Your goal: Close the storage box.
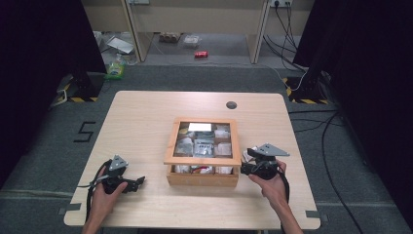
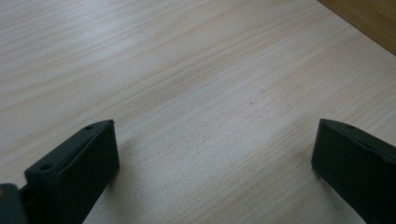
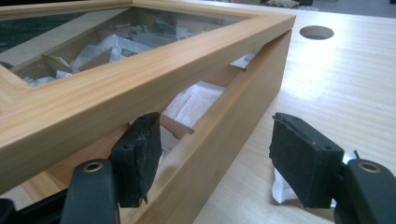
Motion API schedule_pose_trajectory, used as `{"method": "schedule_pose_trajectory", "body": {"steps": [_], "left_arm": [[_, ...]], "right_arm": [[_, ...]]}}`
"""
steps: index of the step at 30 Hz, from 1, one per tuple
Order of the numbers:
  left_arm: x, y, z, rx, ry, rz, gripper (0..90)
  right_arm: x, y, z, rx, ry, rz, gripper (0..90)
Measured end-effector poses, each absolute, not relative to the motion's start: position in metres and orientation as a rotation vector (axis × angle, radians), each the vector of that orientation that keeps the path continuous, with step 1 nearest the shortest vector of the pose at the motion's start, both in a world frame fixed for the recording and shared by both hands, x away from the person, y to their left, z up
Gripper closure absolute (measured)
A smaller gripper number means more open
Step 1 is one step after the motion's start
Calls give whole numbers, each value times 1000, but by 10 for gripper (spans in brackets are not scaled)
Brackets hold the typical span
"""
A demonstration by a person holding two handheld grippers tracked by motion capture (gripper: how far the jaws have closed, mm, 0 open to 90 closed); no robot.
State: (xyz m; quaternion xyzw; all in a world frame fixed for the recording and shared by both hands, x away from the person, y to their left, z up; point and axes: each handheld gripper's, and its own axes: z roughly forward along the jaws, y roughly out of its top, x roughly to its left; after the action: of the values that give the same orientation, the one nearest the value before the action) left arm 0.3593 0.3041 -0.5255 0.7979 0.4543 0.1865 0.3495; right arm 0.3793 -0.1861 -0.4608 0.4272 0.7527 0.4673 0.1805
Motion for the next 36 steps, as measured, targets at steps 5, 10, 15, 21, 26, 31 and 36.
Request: {"method": "schedule_pose_trajectory", "body": {"steps": [5, 10, 15, 21, 26, 31, 36], "left_arm": [[359, 304, -525, 2068, 1177, 483, 0], [359, 304, -526, 2067, 1177, 483, 0], [359, 304, -525, 2068, 1177, 483, 1], [359, 304, -526, 2068, 1177, 482, 1], [359, 304, -526, 2069, 1174, 481, 0], [359, 304, -525, 2069, 1174, 481, 0], [359, 304, -526, 2069, 1174, 481, 0]], "right_arm": [[379, -186, -462, 1195, 2140, 1305, 347], [379, -186, -461, 1191, 2144, 1294, 339], [381, -186, -464, 1193, 2153, 1278, 321], [384, -200, -464, 1268, 2096, 1284, 329], [389, -218, -465, 1357, 2056, 1326, 339], [391, -228, -467, 1374, 2034, 1288, 339], [393, -236, -470, 1409, 2019, 1272, 338]]}}
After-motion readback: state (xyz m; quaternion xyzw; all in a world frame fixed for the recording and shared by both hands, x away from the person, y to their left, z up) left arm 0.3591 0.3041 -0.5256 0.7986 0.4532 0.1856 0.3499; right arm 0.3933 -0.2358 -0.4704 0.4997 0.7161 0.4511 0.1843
